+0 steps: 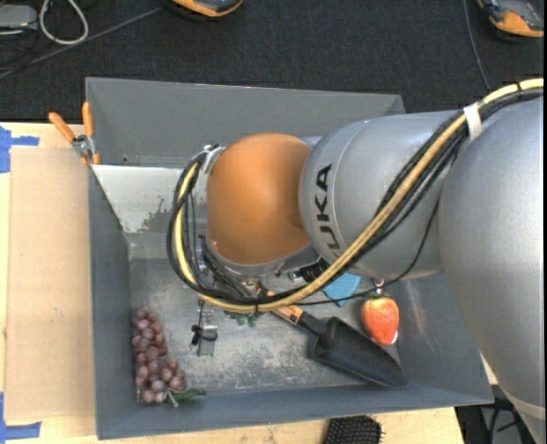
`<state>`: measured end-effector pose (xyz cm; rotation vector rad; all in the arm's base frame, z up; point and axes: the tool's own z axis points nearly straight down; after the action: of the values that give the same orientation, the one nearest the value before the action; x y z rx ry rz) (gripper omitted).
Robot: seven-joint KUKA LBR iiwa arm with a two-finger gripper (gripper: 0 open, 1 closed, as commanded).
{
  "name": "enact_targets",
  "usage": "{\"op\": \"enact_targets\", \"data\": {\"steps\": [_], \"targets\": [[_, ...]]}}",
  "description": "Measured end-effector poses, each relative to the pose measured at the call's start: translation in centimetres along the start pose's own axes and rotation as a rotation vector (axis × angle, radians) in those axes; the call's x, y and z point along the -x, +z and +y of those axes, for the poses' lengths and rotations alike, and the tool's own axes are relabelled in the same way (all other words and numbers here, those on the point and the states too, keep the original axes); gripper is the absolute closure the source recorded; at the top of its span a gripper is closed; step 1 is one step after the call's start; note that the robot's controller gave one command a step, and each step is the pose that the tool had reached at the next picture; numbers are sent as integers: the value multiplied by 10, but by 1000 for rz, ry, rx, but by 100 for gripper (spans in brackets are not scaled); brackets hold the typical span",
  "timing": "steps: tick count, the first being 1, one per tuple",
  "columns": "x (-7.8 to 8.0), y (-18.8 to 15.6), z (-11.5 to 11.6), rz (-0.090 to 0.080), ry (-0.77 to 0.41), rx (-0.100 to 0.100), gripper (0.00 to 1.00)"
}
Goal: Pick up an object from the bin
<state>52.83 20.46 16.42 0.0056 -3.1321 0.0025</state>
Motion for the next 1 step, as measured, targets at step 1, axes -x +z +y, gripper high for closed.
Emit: {"op": "enact_targets", "data": {"steps": [1], "targets": [[2,-5,-2,-7,4,2,0]]}}
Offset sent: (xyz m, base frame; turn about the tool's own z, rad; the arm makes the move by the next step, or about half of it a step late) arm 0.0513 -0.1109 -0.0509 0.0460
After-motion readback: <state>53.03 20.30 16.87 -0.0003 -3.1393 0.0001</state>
